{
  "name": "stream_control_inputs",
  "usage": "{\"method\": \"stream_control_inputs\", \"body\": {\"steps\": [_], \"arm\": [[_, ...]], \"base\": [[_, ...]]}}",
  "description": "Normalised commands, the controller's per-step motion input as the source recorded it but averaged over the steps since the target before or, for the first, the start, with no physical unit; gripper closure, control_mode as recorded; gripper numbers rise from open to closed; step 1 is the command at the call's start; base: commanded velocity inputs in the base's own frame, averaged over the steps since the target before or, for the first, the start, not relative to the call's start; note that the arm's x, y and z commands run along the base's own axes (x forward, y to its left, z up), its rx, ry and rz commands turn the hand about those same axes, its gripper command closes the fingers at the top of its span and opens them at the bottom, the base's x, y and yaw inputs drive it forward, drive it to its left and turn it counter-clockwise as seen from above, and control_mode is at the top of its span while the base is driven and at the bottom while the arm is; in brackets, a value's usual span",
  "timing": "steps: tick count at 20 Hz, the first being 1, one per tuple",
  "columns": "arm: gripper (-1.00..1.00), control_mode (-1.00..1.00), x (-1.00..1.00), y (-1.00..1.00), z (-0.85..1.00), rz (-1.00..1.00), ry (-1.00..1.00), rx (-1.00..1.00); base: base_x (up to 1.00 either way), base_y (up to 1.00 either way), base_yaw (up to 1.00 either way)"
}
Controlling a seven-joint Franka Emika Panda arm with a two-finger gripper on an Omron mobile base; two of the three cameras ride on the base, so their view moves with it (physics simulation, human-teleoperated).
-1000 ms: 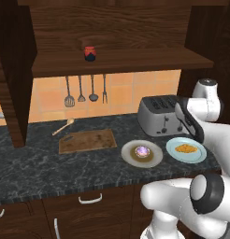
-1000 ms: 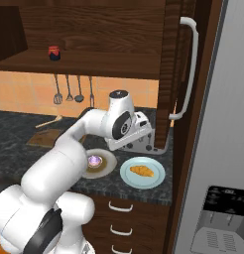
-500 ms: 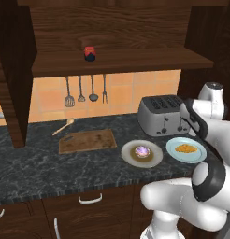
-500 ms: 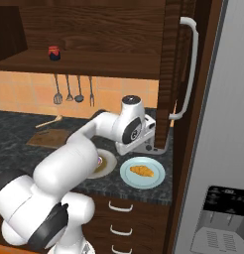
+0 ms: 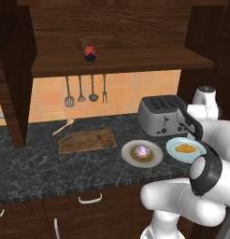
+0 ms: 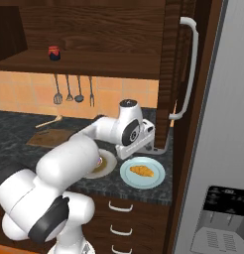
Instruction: From the different types of pastries on the counter, select a croissant and place it on the cutting board. Then retrieve a jar of jam from the cabinet and place it alongside the croissant on the cutting board.
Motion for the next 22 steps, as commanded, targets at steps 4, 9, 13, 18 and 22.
{"method": "stream_control_inputs", "body": {"steps": [4, 9, 13, 18, 22], "arm": [[-1.0, -1.0, 0.0, 0.0, -0.45, 0.05, 0.0, 0.0], [-1.0, -1.0, 0.08, 0.0, -0.44, 0.1, -0.06, 0.0], [-1.0, -1.0, 0.33, 0.0, -0.24, 0.08, -0.08, 0.0], [-1.0, -1.0, 0.02, 0.0, -0.38, 0.04, 0.0, 0.0], [-1.0, -1.0, 0.04, 0.0, -0.35, 0.03, 0.0, 0.0]], "base": [[0.0, 0.0, 0.0], [0.0, 0.0, 0.0], [0.0, 0.0, 0.0], [0.0, 0.0, 0.0], [0.0, 0.0, 0.0]]}}
